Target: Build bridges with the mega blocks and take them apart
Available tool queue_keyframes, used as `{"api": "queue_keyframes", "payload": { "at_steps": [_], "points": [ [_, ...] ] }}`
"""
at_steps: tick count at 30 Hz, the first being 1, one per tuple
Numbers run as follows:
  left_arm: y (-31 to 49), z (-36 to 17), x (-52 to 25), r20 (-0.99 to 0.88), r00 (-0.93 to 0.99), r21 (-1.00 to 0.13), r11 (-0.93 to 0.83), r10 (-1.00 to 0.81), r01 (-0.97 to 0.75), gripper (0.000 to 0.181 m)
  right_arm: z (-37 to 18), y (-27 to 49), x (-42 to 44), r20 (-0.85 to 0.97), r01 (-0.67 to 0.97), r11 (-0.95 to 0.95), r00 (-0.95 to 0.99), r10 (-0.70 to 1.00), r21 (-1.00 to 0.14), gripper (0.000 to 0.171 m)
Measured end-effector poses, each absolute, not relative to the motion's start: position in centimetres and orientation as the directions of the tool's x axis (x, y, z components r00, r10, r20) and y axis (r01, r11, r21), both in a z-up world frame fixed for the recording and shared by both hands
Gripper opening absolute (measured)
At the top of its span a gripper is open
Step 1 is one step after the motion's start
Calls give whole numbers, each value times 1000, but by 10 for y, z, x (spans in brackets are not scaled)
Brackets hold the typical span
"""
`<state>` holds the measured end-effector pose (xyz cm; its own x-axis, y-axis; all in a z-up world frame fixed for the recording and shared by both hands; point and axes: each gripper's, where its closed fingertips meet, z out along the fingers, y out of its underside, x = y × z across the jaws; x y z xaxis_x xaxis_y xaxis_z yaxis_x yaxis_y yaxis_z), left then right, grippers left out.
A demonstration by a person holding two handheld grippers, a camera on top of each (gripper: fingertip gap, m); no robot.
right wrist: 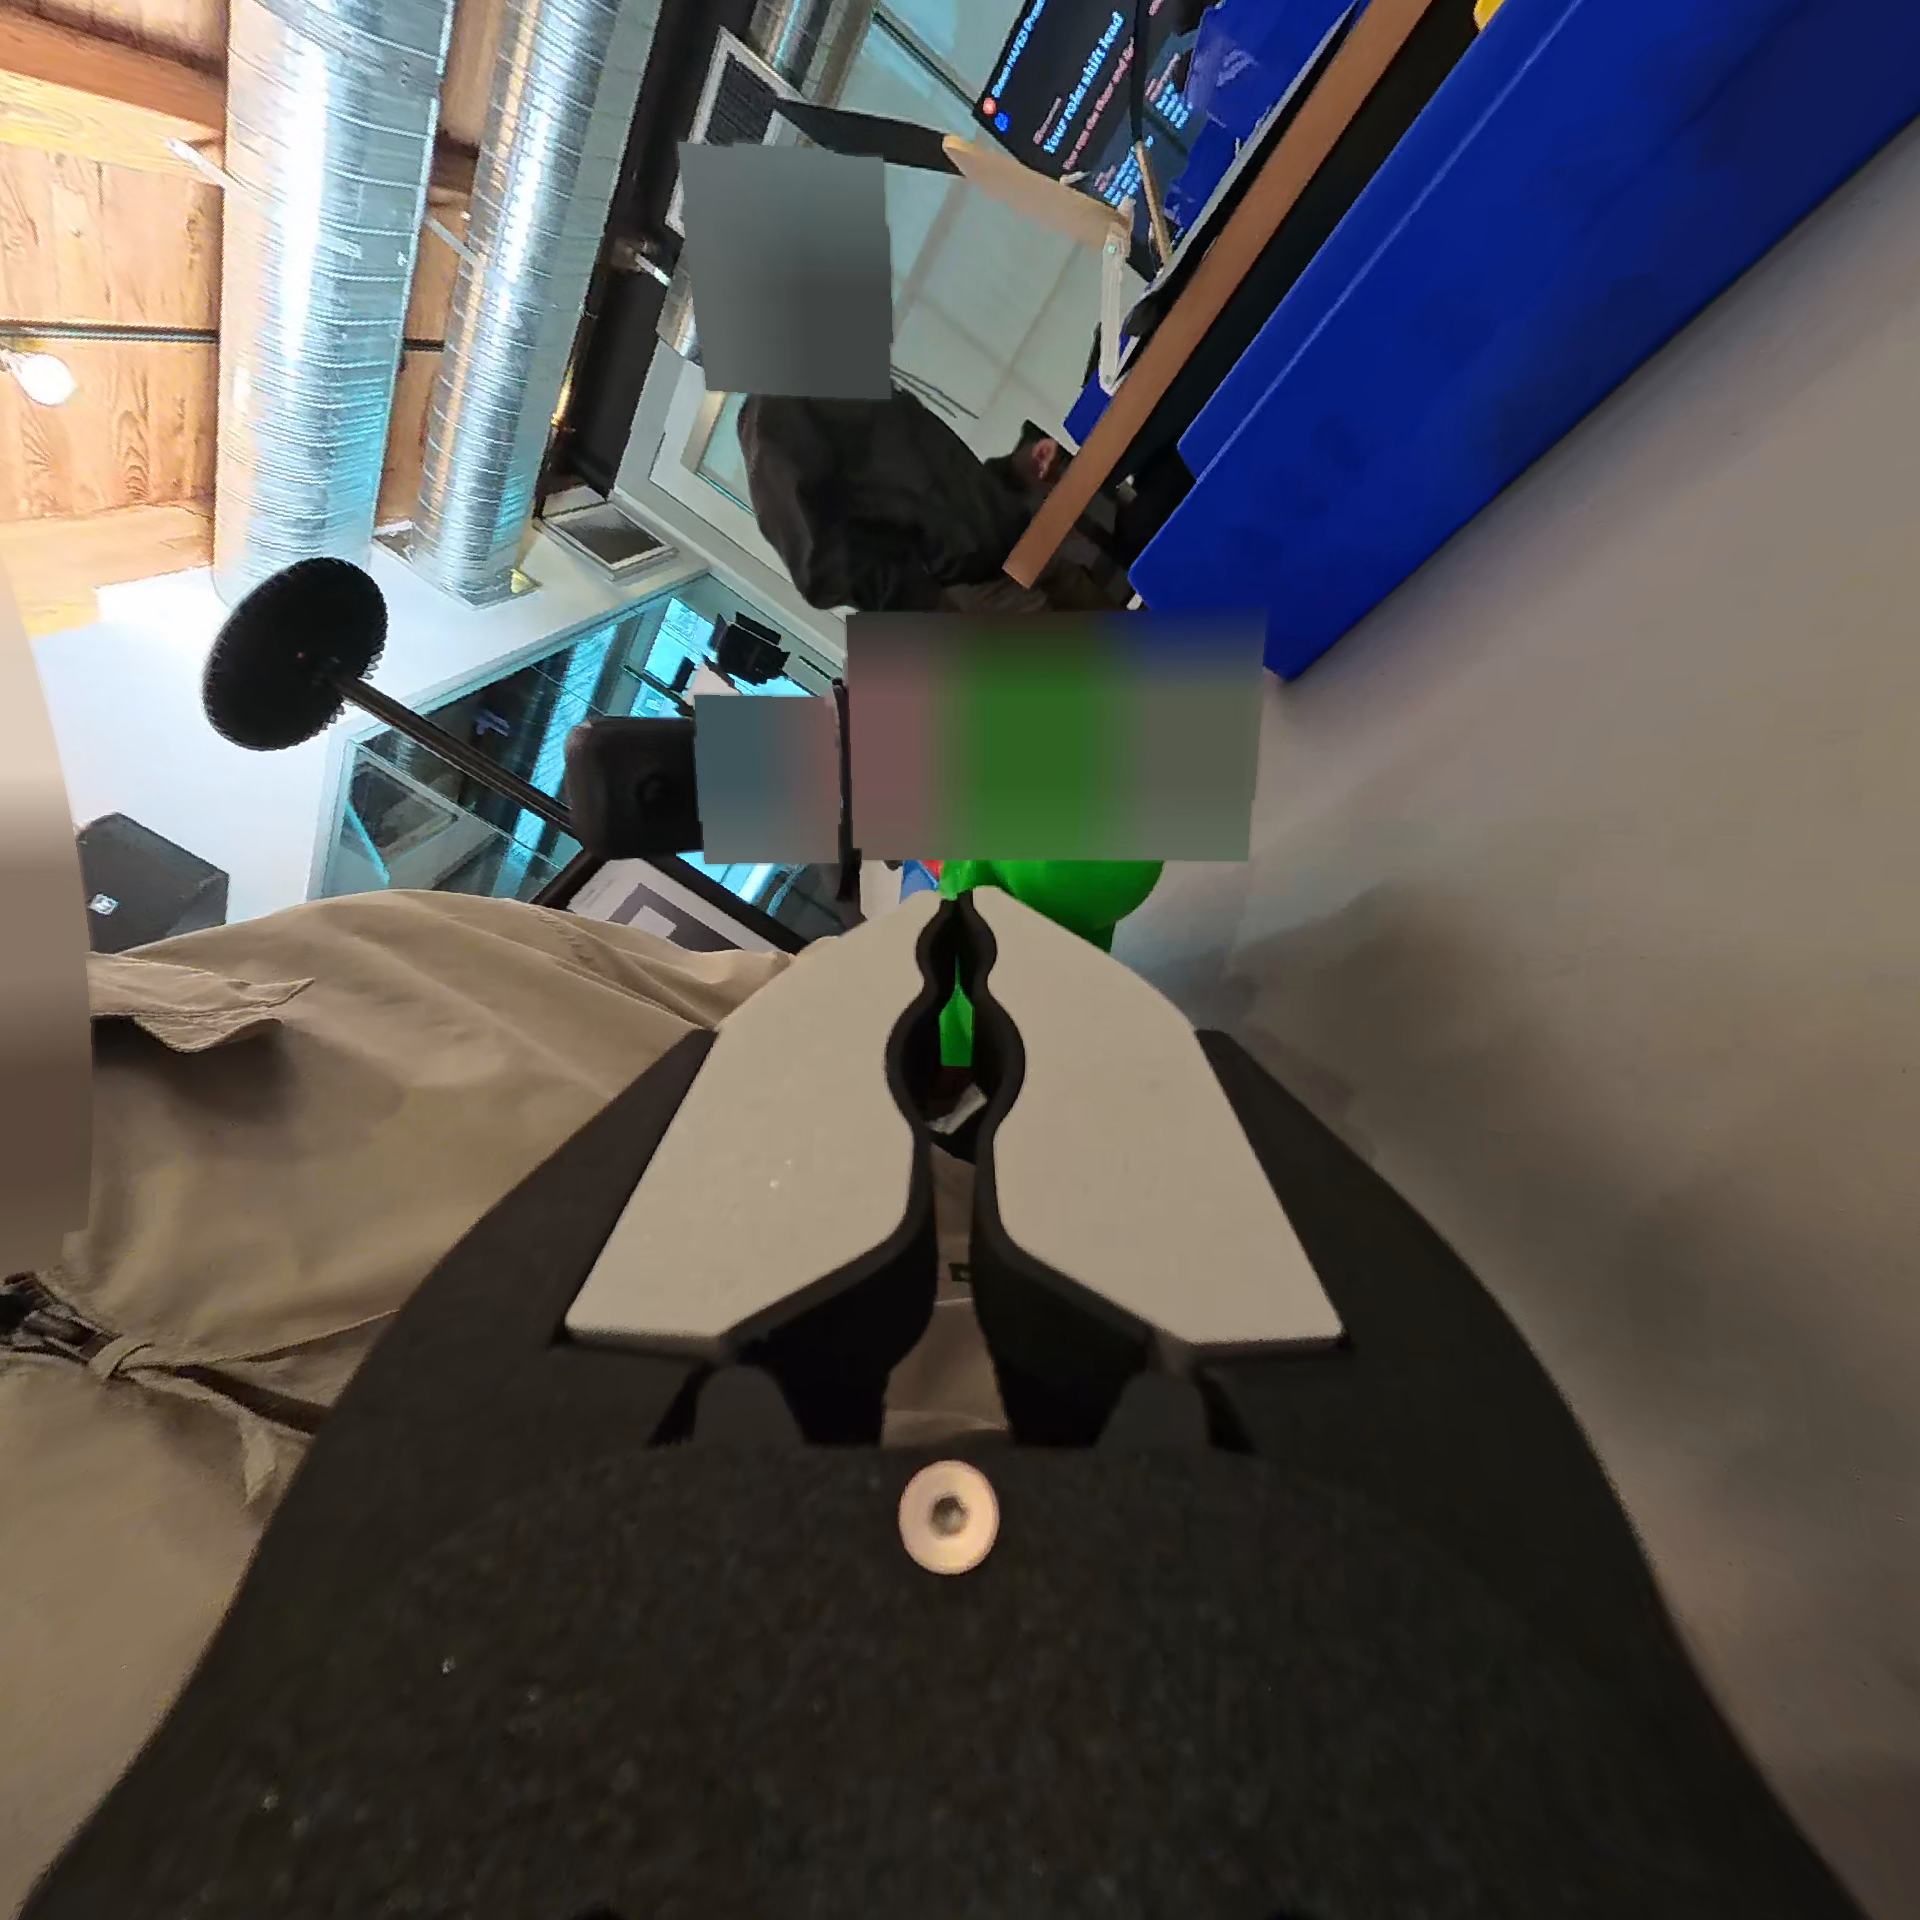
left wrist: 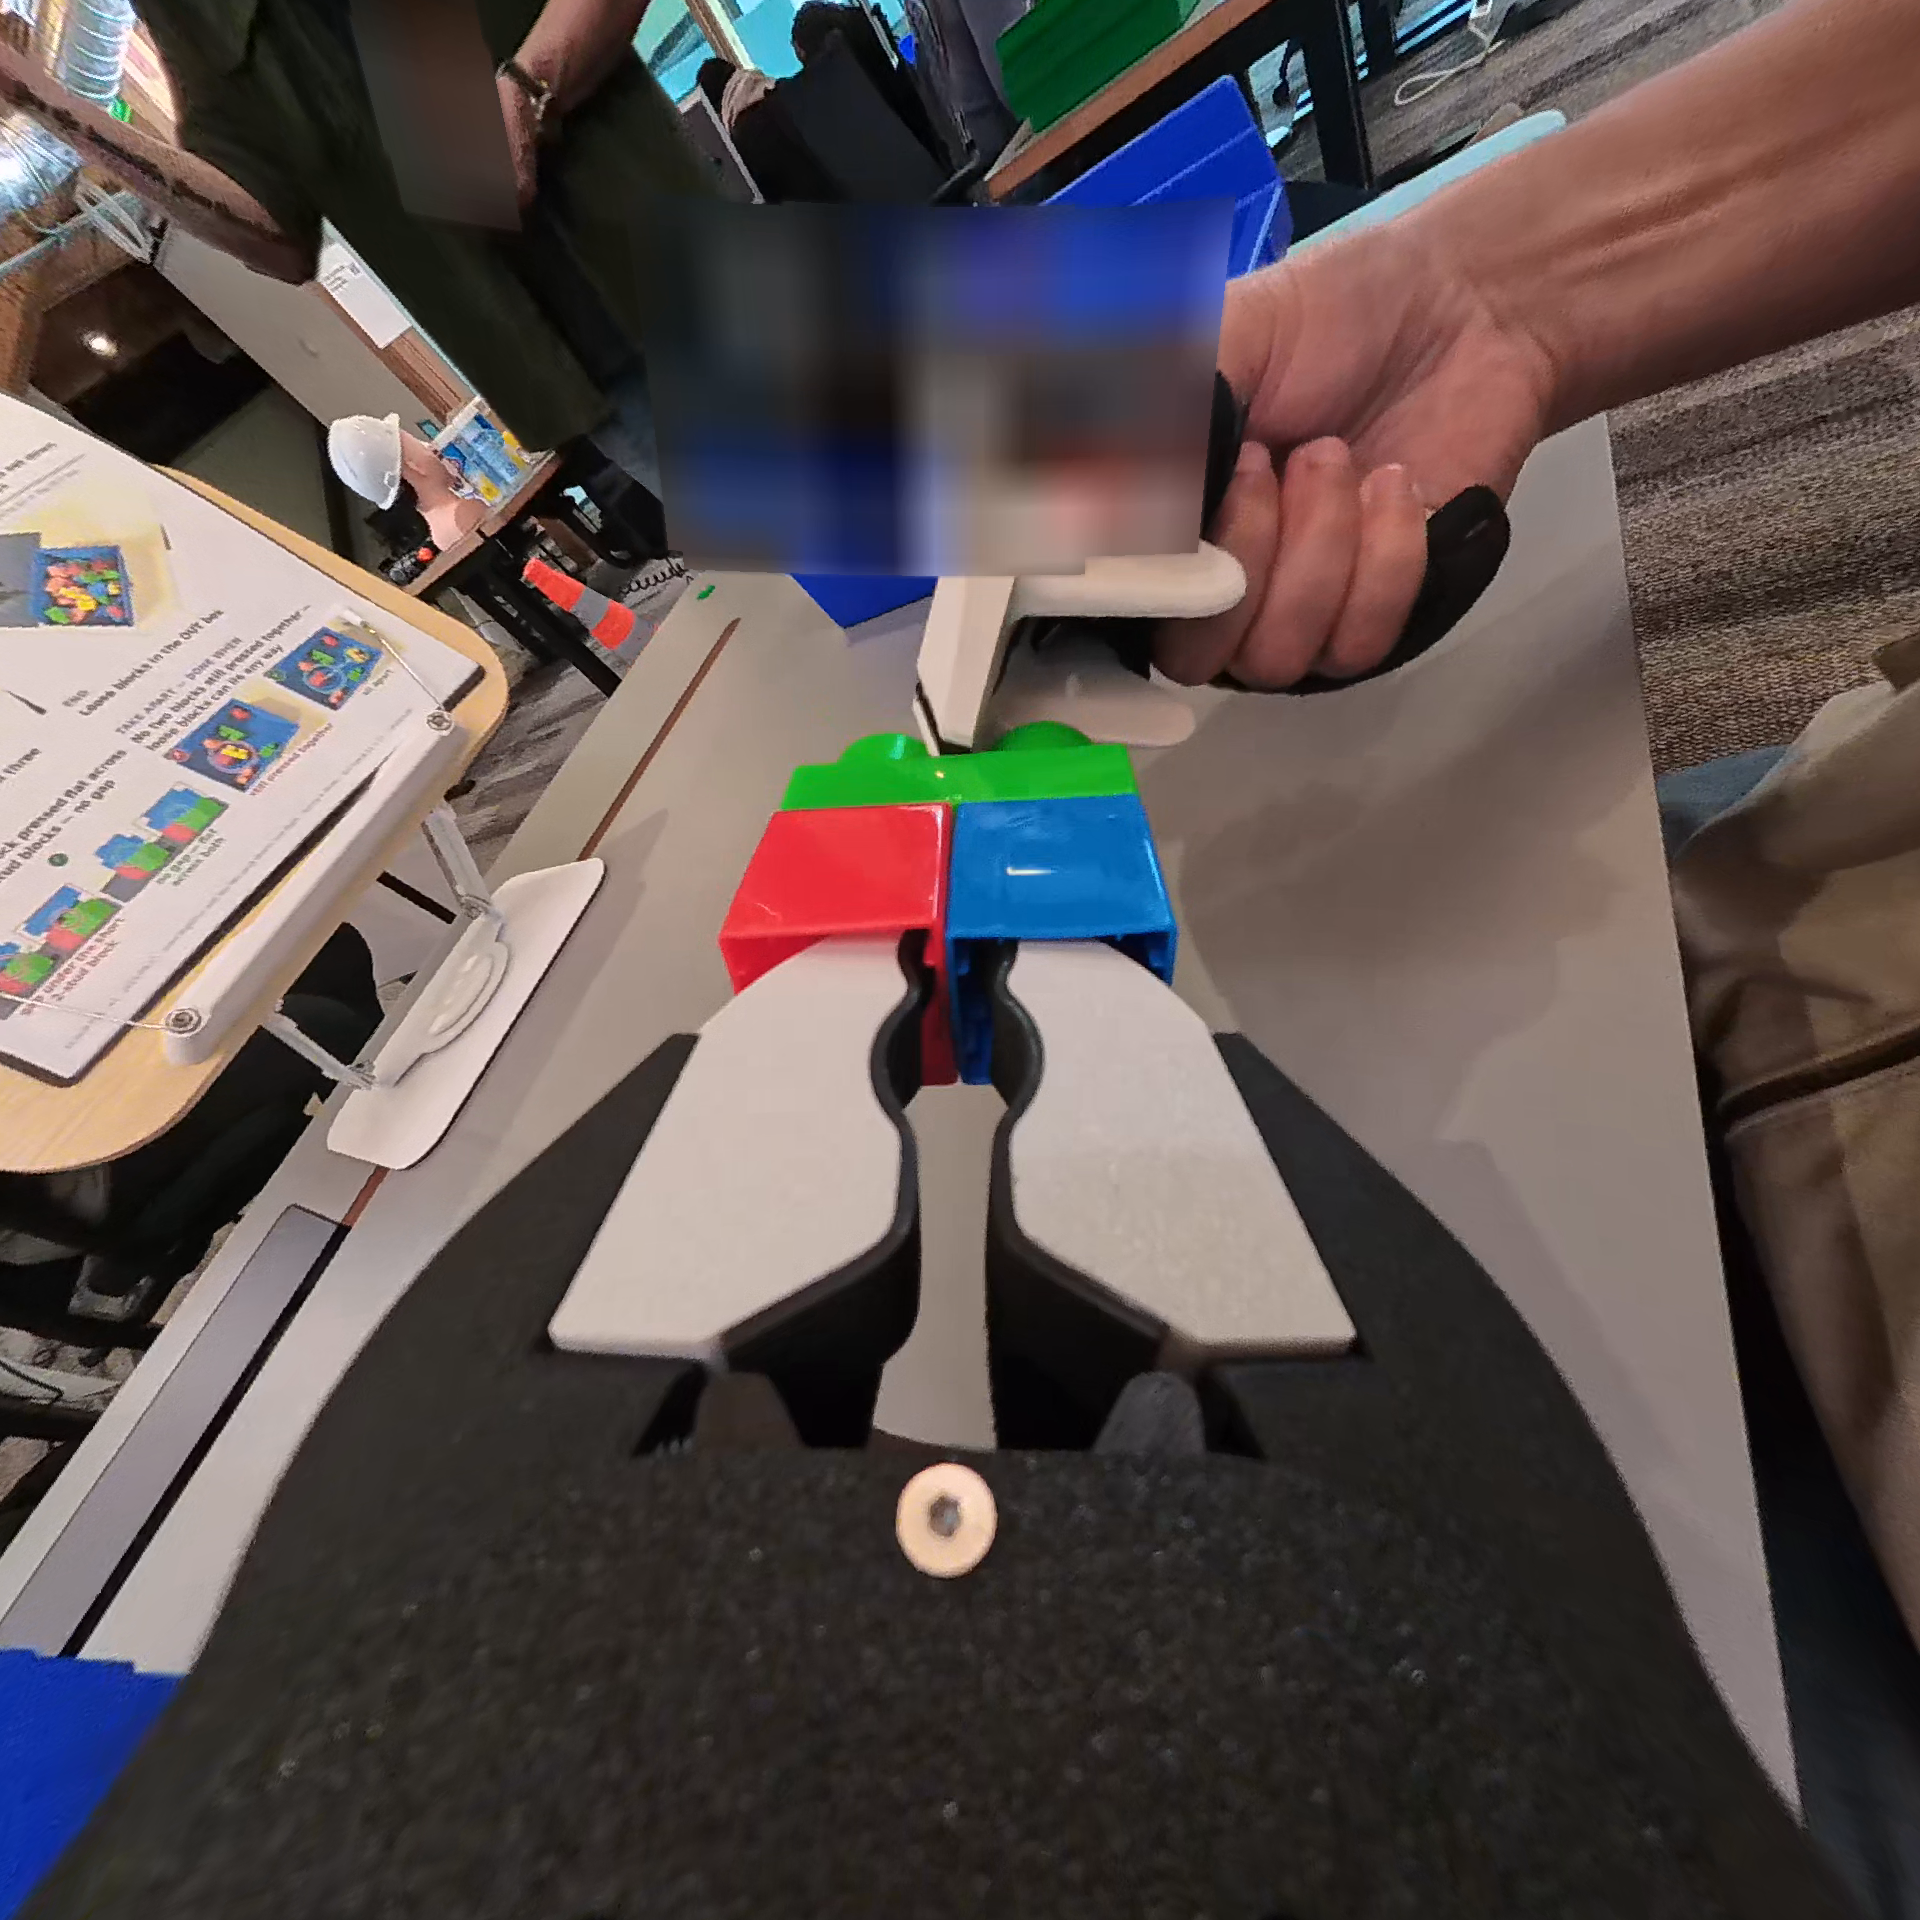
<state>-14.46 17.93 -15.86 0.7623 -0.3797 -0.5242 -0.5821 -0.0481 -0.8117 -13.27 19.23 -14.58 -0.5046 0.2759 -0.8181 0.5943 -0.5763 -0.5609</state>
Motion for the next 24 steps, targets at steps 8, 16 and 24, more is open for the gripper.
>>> {"api": "queue_keyframes", "payload": {
  "at_steps": [8, 16, 24],
  "points": [
    [182, -159, -143, -524, 763, -812, -49, -380, -582, 6, -146, 195, -132, -823, 596, -582, -501, 269, -553, 0],
    [179, -154, -149, -541, 769, -811, -31, -340, -584, 7, -148, 218, -125, -766, 507, -576, -473, 436, -641, 15],
    [163, -154, -158, -491, 812, -849, -34, -316, -527, 7, -164, 246, -106, -724, 340, -639, -319, 612, -690, 68]
  ]
}}
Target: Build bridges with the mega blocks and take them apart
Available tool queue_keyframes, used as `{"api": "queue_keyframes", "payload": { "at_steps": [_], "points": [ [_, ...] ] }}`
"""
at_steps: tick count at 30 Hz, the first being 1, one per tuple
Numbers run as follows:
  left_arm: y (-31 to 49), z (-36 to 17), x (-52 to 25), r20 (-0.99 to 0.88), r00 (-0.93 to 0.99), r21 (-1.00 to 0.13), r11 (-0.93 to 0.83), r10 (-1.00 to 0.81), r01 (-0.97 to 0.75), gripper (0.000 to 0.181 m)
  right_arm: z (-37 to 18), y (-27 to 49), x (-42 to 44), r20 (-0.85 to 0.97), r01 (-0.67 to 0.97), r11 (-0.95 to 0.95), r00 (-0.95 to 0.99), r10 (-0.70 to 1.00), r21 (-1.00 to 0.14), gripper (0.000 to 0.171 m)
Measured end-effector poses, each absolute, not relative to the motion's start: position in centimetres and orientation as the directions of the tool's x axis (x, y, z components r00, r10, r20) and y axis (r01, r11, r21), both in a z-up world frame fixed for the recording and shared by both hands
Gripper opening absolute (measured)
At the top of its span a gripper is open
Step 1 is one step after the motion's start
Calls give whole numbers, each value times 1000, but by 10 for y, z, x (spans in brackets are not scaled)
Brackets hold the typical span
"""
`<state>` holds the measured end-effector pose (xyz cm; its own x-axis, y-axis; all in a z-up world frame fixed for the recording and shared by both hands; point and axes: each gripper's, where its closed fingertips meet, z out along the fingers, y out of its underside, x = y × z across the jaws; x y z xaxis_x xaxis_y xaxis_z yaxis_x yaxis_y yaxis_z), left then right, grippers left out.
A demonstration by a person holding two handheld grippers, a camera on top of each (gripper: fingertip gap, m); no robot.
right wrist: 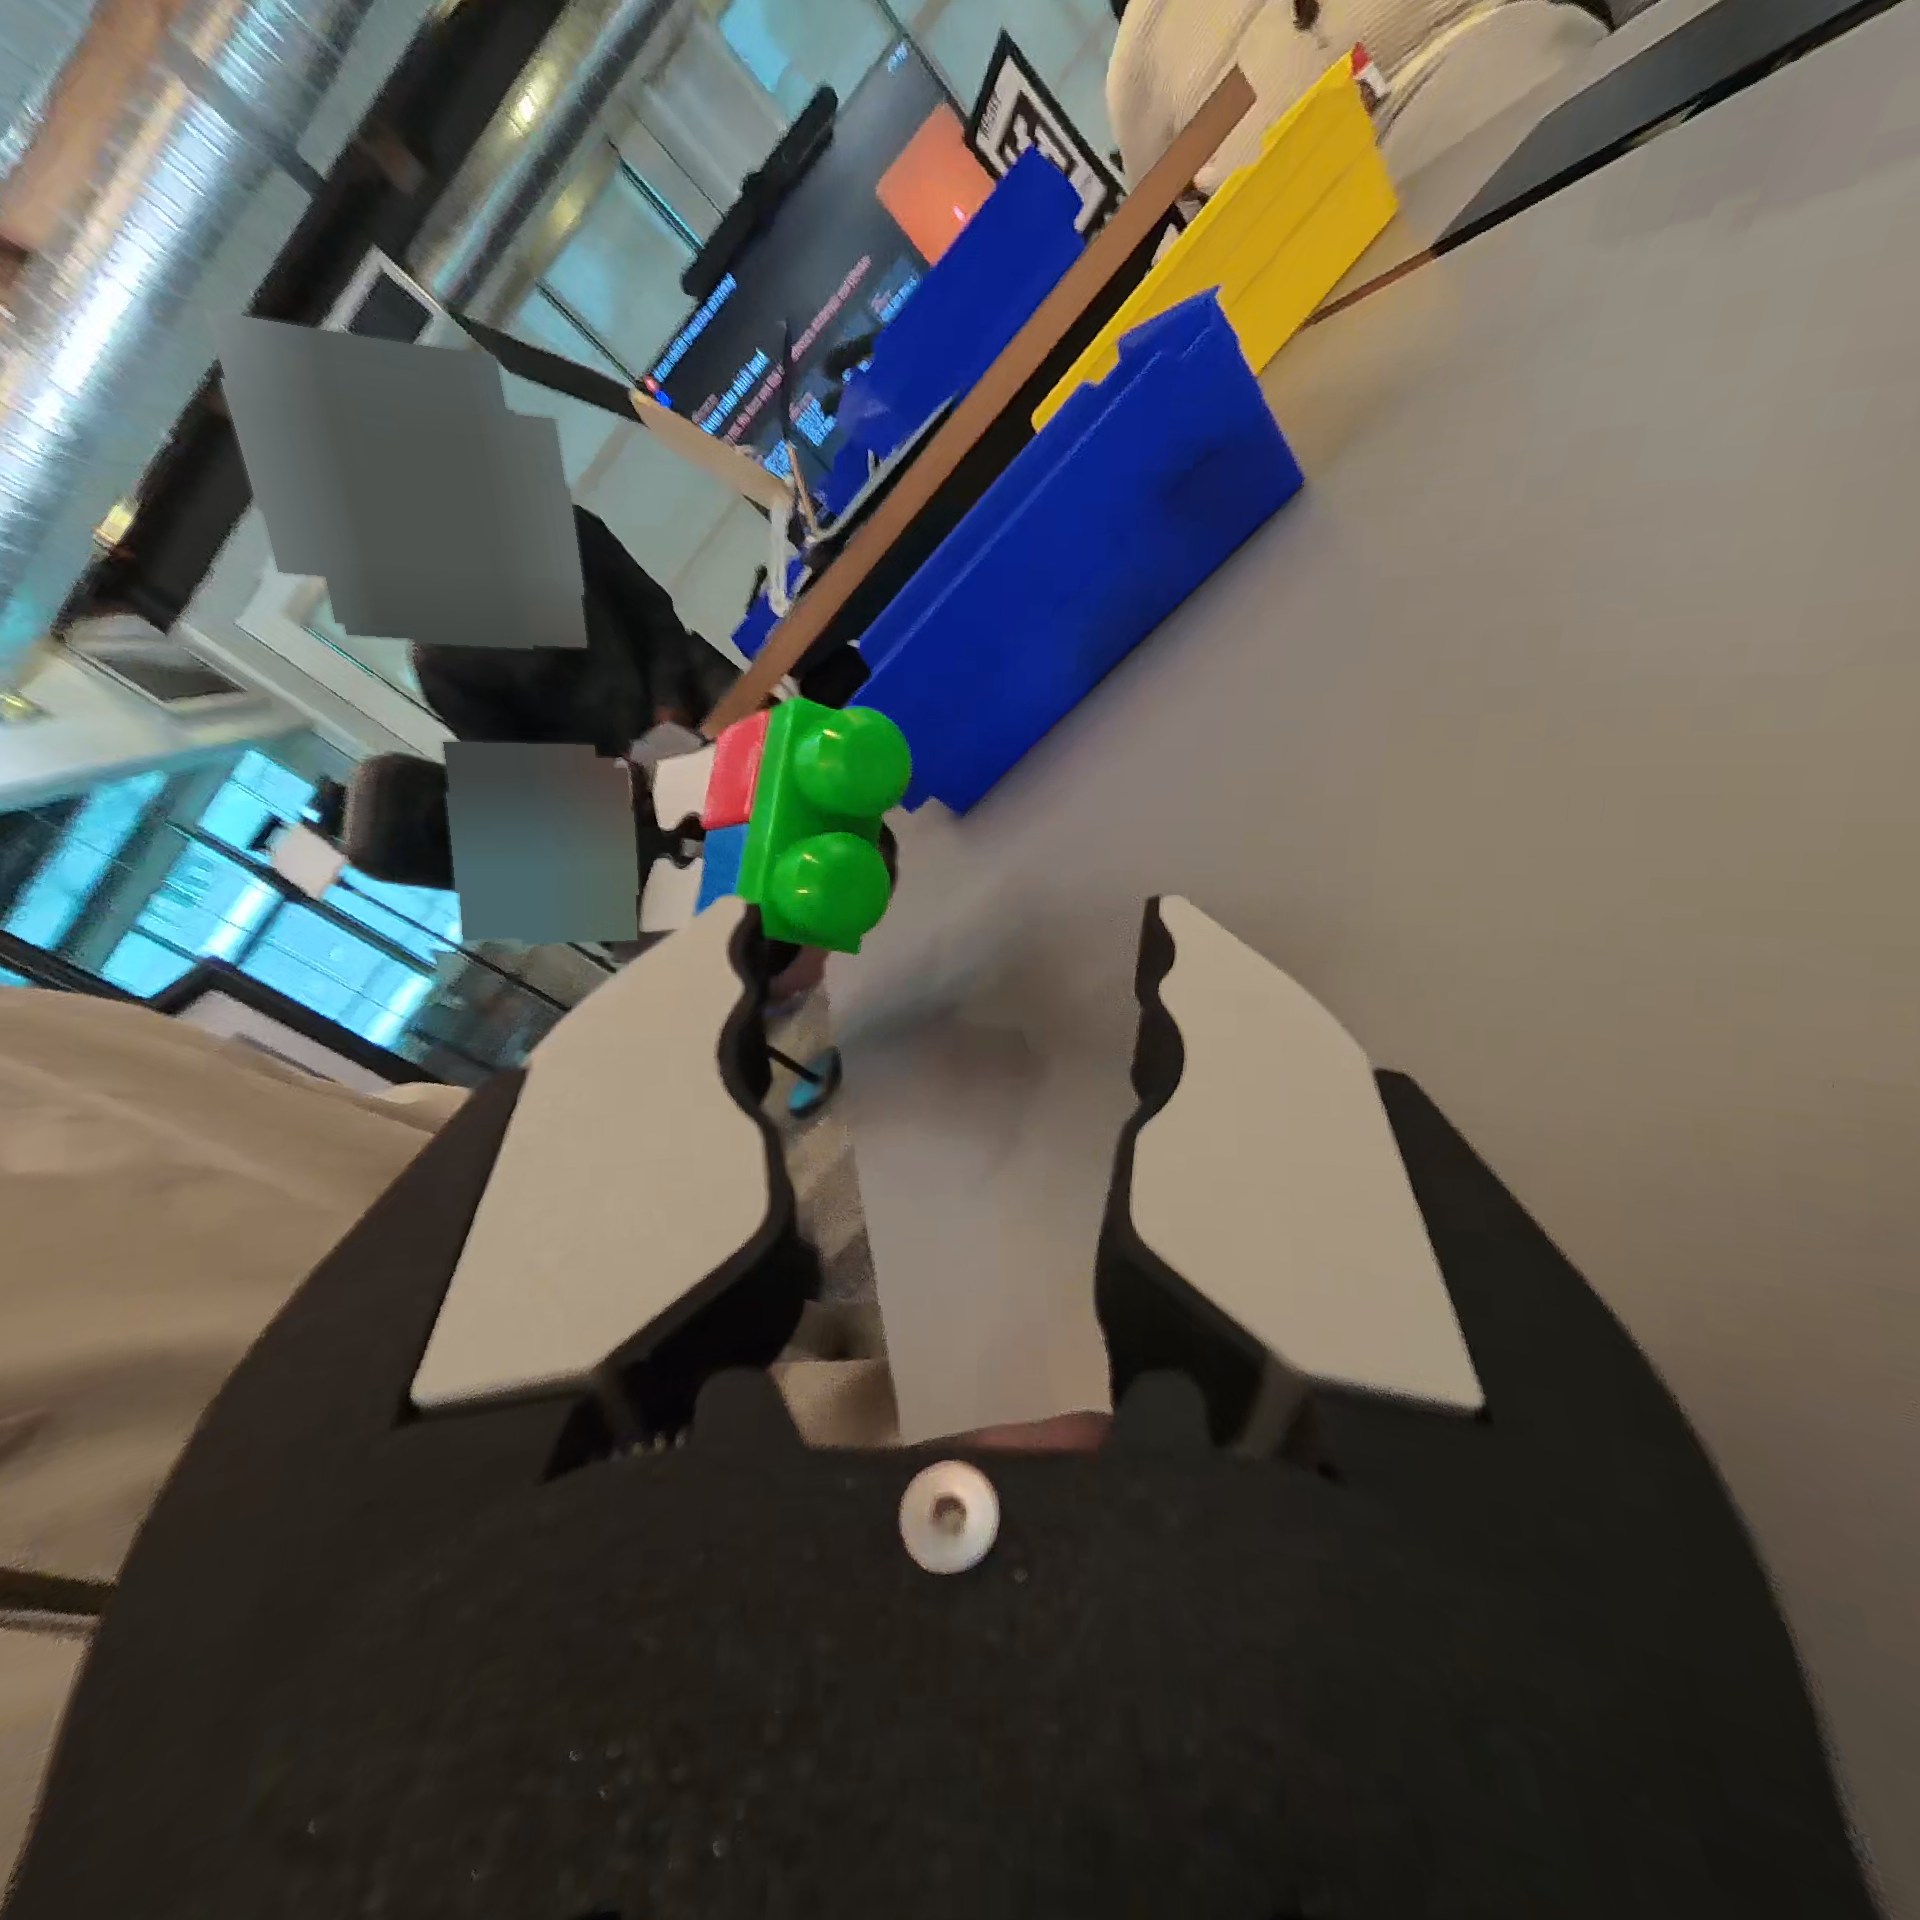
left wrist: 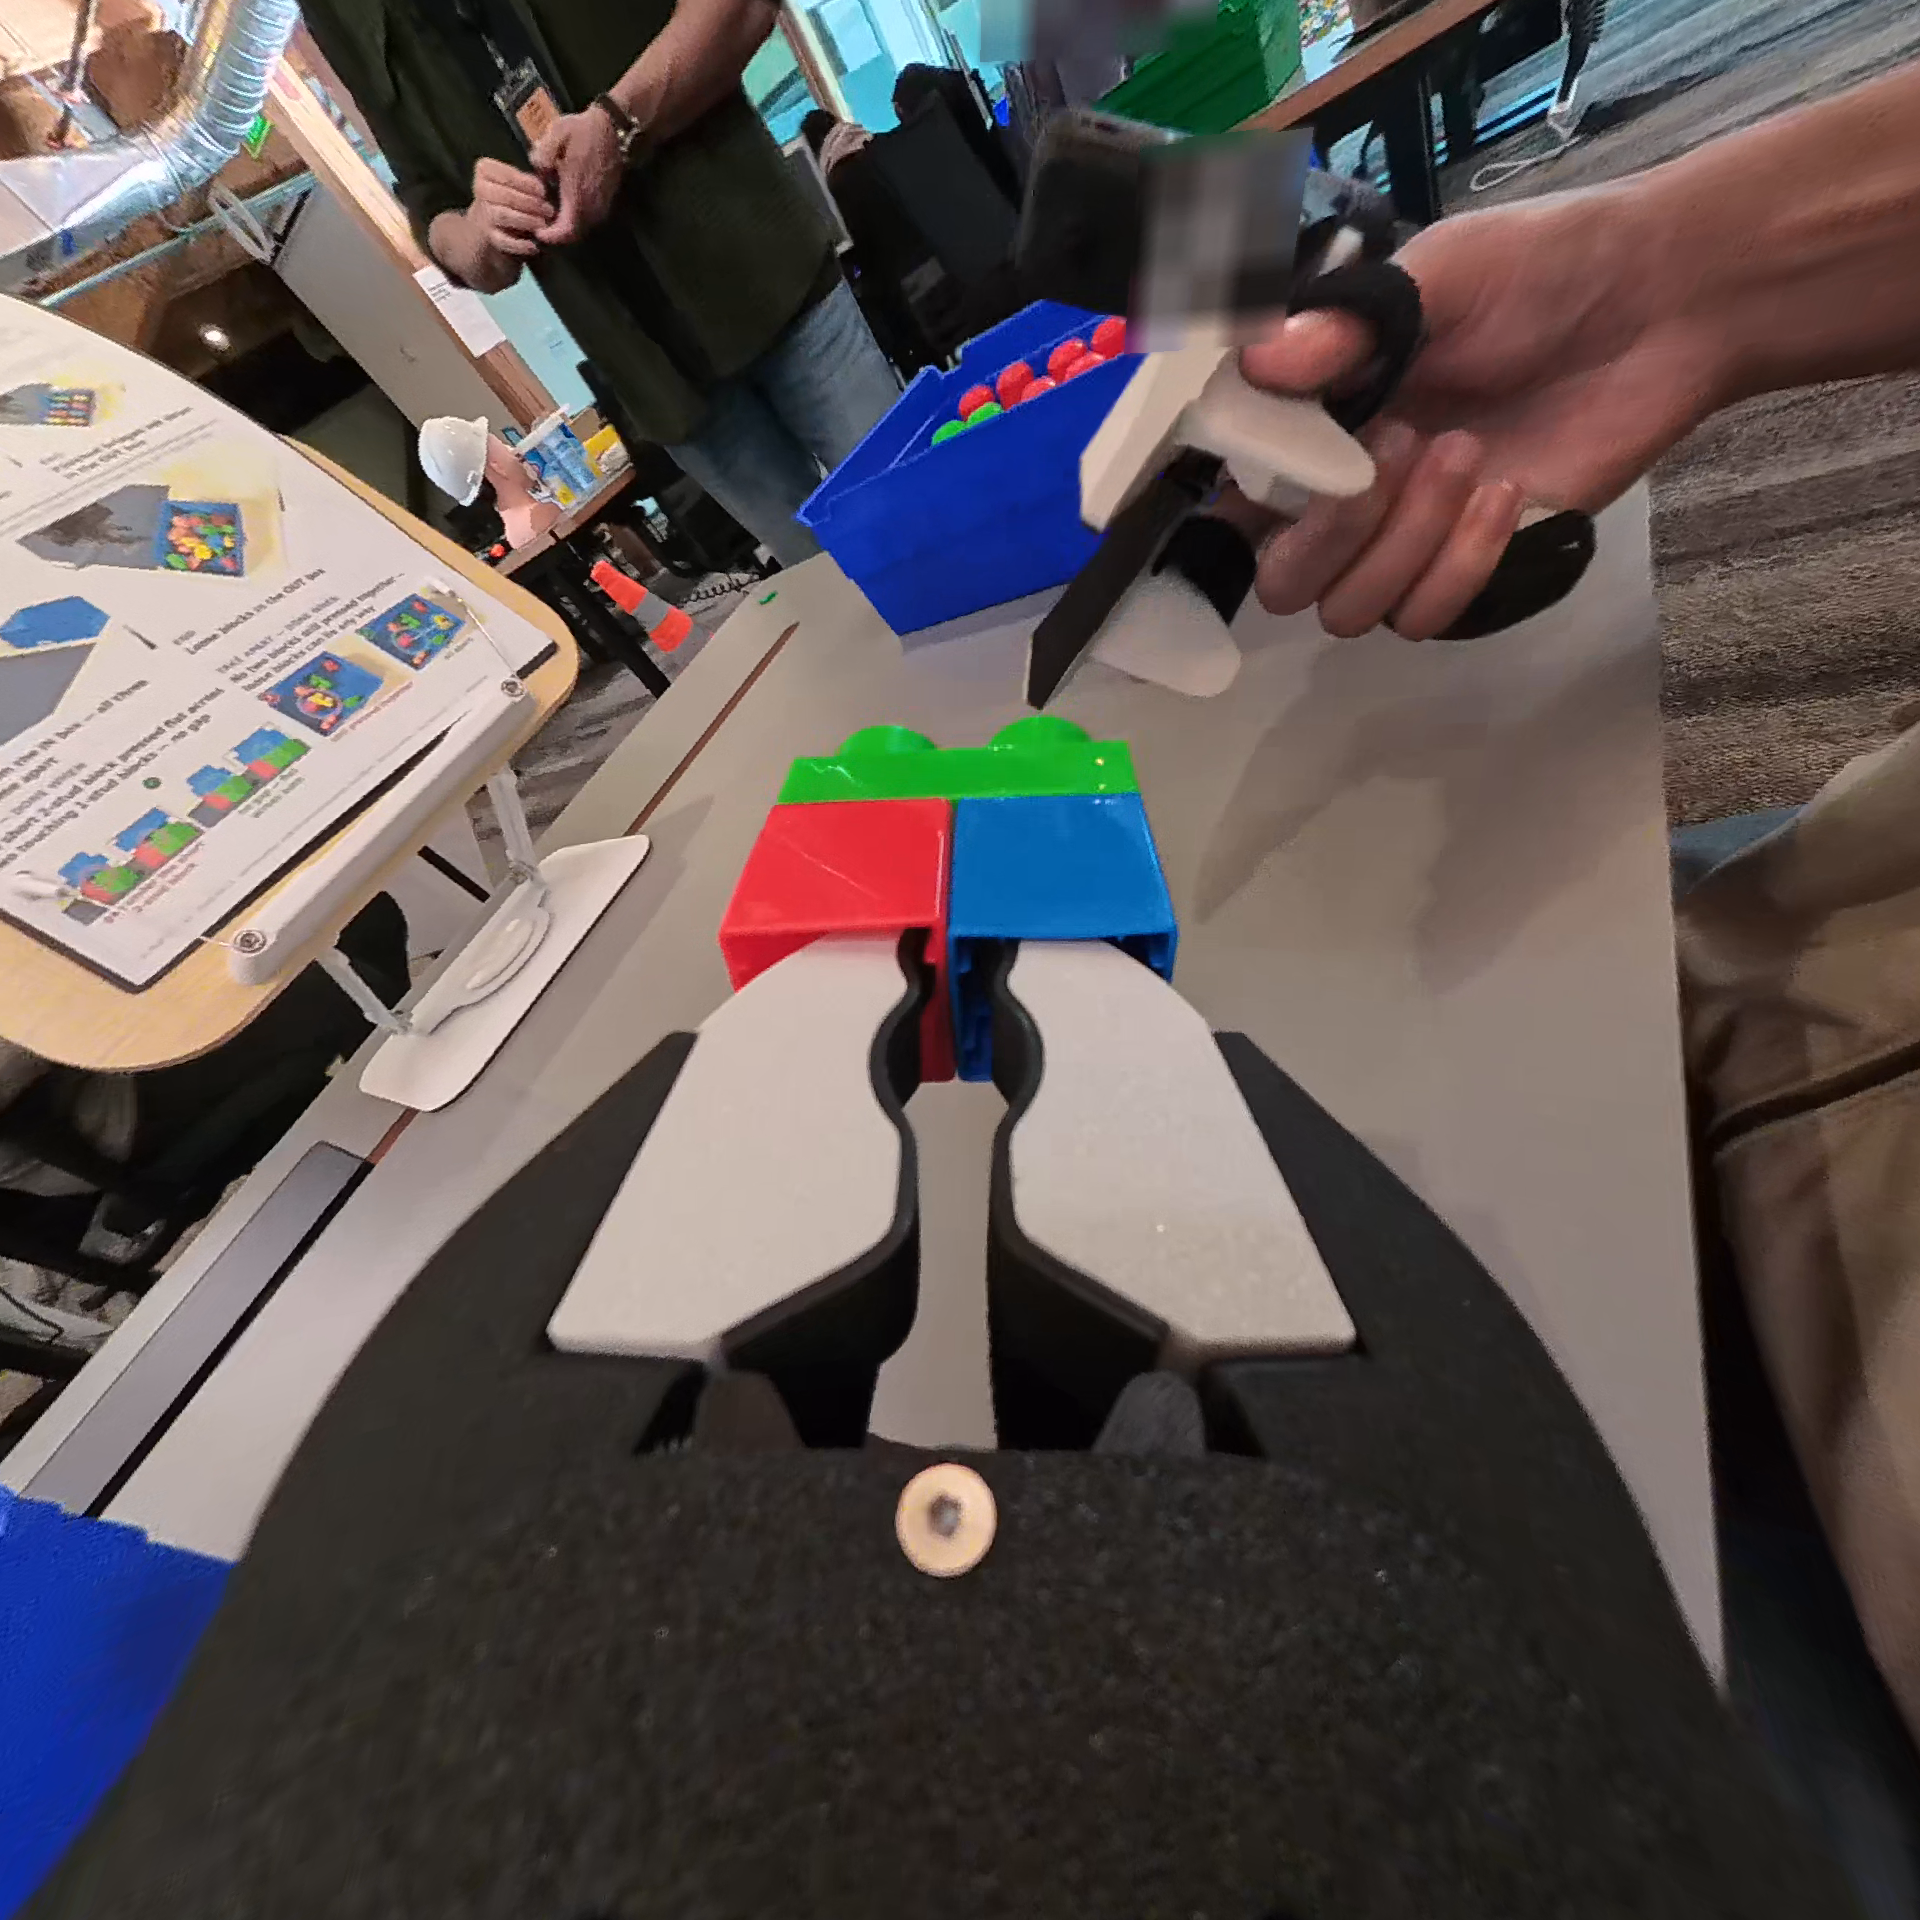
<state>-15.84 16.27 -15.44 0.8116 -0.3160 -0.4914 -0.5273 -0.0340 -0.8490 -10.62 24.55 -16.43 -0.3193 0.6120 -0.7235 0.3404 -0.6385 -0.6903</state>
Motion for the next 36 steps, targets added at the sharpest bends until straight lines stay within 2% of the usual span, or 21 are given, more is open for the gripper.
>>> {"api": "queue_keyframes", "payload": {
  "at_steps": [6, 9, 12, 16, 19, 21, 22, 28, 32, 34, 36],
  "points": [
    [159, -156, -155, -497, 804, -845, -30, -326, -534, 7, -166, 235, -104, -774, 383, -674, -349, 528, -632, 76],
    [160, -152, -152, -506, 793, -841, -10, -340, -541, 7, -155, 219, -110, -808, 452, -676, -418, 415, -581, 77],
    [165, -149, -144, -537, 758, -820, 18, -369, -572, 7, -146, 194, -121, -833, 581, -611, -475, 283, -538, 71],
    [173, -143, -136, -573, 716, -794, 51, -399, -606, 7, -140, 175, -134, -831, 662, -512, -502, 239, -547, 61],
    [178, -139, -132, -585, 702, -785, 64, -407, -616, 7, -138, 170, -138, -825, 678, -478, -513, 237, -559, 57],
    [181, -140, -132, -587, 699, -782, 63, -409, -620, 7, -136, 169, -138, -819, 676, -470, -523, 236, -567, 40],
    [183, -141, -133, -587, 700, -782, 63, -407, -620, 7, -137, 170, -139, -816, 669, -474, -521, 249, -572, 37],
    [190, -151, -138, -608, 705, -766, 35, -364, -642, 8, -145, 180, -142, -817, 645, -505, -495, 296, -574, 36],
    [189, -148, -154, -647, 723, -747, 13, -240, -664, 13, -147, 198, -144, -828, 622, -550, -465, 314, -558, 37],
    [185, -147, -167, -642, 745, -756, -10, -184, -654, 11, -150, 214, -144, -818, 591, -566, -434, 377, -575, 37],
    [184, -152, -184, -592, 794, -791, -89, -140, -605, 16, -157, 236, -146, -777, 531, -571, -368, 510, -626, 36]
  ]
}}
